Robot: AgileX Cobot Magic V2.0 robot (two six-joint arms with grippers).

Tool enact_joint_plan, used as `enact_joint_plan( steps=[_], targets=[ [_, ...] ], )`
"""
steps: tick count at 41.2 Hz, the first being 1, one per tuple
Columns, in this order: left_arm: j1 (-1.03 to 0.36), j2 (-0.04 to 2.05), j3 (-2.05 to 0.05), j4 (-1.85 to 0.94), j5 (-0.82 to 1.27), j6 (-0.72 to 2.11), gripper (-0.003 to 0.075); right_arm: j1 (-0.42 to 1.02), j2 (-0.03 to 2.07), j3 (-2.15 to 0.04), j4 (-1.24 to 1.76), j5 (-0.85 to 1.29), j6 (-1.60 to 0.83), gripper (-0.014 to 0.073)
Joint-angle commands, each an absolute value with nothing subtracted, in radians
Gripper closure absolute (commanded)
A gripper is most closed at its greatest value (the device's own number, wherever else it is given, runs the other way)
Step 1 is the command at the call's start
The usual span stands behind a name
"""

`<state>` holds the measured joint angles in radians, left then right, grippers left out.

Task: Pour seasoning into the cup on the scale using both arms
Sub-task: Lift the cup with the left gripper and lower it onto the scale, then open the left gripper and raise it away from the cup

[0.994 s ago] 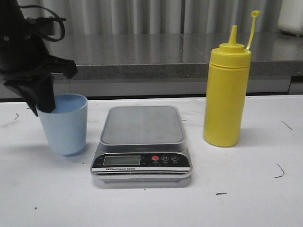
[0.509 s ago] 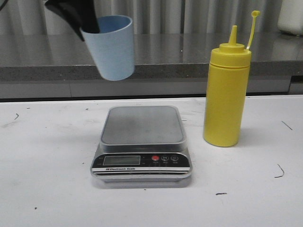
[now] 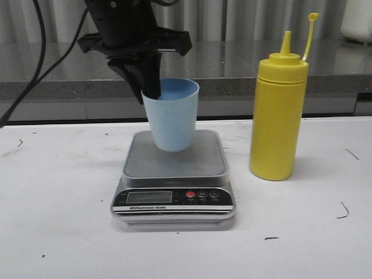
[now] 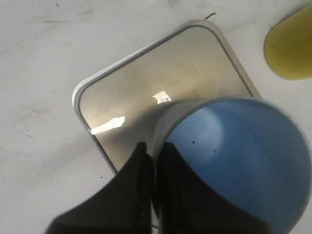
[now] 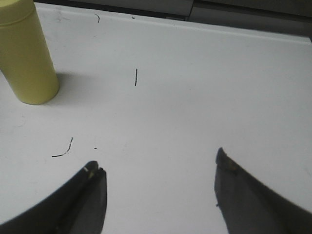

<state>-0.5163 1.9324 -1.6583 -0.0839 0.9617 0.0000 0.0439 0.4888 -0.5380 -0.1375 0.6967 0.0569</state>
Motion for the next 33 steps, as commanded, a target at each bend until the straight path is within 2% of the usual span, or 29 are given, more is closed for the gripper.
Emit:
enact_joint_plan(
  steps=[1, 7, 10, 13, 21, 23, 33],
  targets=[
    [-0.523, 1.89, -1.693, -0.089, 0.944, -0.009, 0.074, 0.043, 0.499, -0.571, -0.156, 0.637, 0.047, 0.0096],
    [-0.523, 1.89, -1.693, -0.089, 0.948, -0.009, 0.0734, 0.043, 0.499, -0.571, -0.156, 0.637, 0.047, 0.0096],
    [-0.523, 1.89, -1.693, -0.089, 0.948, -0.009, 0.0699, 0.043, 0.499, -0.571, -0.156, 0.637, 0.047, 0.0096],
    [-0.523, 1.89, -1.693, -0.089, 0.948, -0.009, 0.0628, 0.043, 0.499, -0.571, -0.156, 0.637, 0.047, 0.0096],
    [-0.523, 1.888, -1.694, -0.093, 0.956, -0.009, 0.0378, 0.043, 0.499, -0.571, -0.156, 0.637, 0.047, 0.0096],
    [-0.523, 1.884, -1.695, -0.097, 0.961, -0.009, 0.0348, 0.043, 0.499, -0.571, -0.156, 0.637, 0.047, 0.0096],
    [-0.521, 1.745, -1.669, -0.073, 1.003, -0.009, 0.033, 0.043, 0.499, -0.571, -0.156, 0.637, 0.047, 0.0096]
  ],
)
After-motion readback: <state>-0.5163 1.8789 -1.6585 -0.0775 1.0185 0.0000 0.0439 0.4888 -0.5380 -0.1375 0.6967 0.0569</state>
